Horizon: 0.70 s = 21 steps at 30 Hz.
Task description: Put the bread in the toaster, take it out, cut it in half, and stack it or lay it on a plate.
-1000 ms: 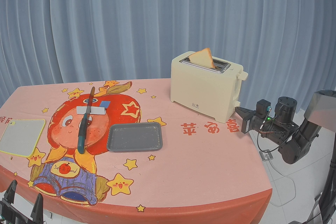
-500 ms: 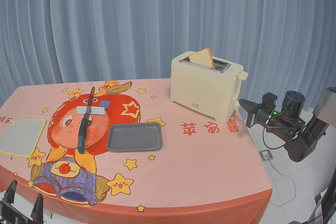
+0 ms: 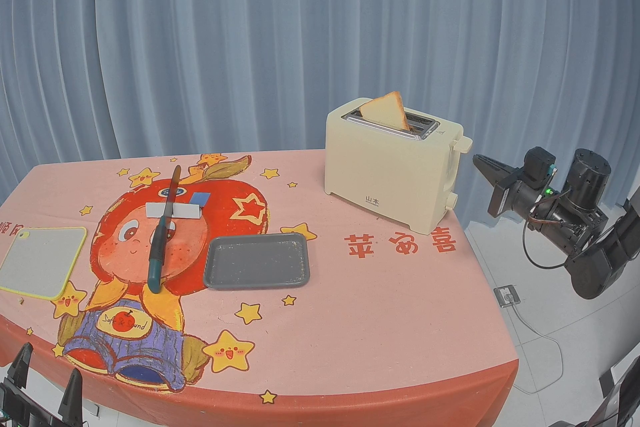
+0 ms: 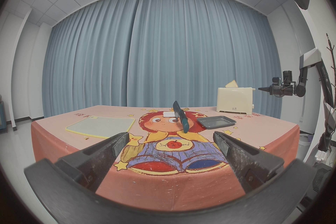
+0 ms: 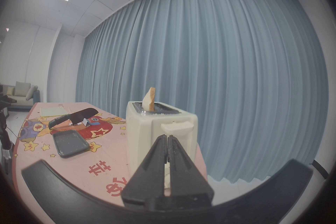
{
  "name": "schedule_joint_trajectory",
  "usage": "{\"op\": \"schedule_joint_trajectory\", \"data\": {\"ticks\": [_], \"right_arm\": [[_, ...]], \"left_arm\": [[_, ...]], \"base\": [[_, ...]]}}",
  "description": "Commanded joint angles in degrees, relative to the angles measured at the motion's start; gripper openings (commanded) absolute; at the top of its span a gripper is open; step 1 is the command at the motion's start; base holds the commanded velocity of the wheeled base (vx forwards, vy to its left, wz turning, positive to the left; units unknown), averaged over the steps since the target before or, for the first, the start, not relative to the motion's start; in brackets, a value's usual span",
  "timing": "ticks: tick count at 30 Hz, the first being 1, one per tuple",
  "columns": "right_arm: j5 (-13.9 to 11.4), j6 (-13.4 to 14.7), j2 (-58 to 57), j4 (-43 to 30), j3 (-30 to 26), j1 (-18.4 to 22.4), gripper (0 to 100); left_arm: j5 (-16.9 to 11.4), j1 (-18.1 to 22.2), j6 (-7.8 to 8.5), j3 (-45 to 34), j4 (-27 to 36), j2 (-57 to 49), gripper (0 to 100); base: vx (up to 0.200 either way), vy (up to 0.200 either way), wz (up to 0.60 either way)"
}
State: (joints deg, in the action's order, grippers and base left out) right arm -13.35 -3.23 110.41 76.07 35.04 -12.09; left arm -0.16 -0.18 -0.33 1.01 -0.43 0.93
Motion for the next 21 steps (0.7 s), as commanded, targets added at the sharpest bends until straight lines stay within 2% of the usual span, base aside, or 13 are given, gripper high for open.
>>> {"op": "schedule_joint_trajectory", "data": {"ticks": [1,2,6,8,10,14,15,16,17,19,20,21], "right_arm": [[-0.01,0.07,-3.45,-0.57,-0.06,0.32,0],[-0.01,0.07,-4.41,-1.45,0.03,0.32,100],[0.78,0.42,-7.14,-1.01,-1.46,-2.32,100],[1.22,1.47,-9.69,-1.45,-4.10,-4.52,100],[1.22,2.35,-10.92,-2.15,-3.92,-5.05,100],[1.22,1.65,-12.15,-9.71,1.44,-5.40,100],[1.22,1.65,-12.15,-9.71,1.44,-5.40,100],[1.04,1.12,-12.94,-15.16,5.22,-5.49,100],[0.96,1.12,-12.94,-15.60,5.48,-5.49,100],[0.78,1.03,-12.94,-22.81,11.11,-5.49,100],[0.78,1.03,-12.94,-22.81,11.11,-5.49,100],[0.69,1.03,-12.59,-27.11,14.80,-5.49,100]], "left_arm": [[-0.02,0.01,-0.02,-1.01,-0.01,-0.84,100],[-0.02,0.01,-0.02,-1.01,-0.01,-0.84,100],[-0.02,0.01,-0.02,-1.01,0.08,-0.84,100],[0.07,0.01,-0.02,-1.01,0.16,-0.84,100],[0.07,0.01,0.07,-1.01,0.34,-0.84,100],[0.07,0.01,-0.02,-1.01,0.25,-0.84,100],[0.07,0.01,-0.02,-1.01,0.25,-0.84,100],[0.07,0.01,-0.02,-1.01,0.25,-0.84,100],[0.07,0.01,-0.02,-1.01,0.25,-0.84,100],[0.07,0.01,-0.02,-1.01,0.25,-0.84,100],[0.07,0.01,-0.02,-1.01,0.25,-0.84,100],[0.07,0.01,-0.02,-1.01,0.25,-0.84,100]], "base": [[0.000,0.000,0.00],[0.000,0.000,0.00],[0.000,0.000,0.00],[0.000,0.000,0.00],[0.000,0.000,0.00],[0.000,0.000,0.00],[0.000,0.000,0.00],[0.000,0.000,0.00],[0.000,0.000,0.00],[0.000,0.000,0.00],[0.000,0.000,0.00],[0.000,0.000,0.00]]}}
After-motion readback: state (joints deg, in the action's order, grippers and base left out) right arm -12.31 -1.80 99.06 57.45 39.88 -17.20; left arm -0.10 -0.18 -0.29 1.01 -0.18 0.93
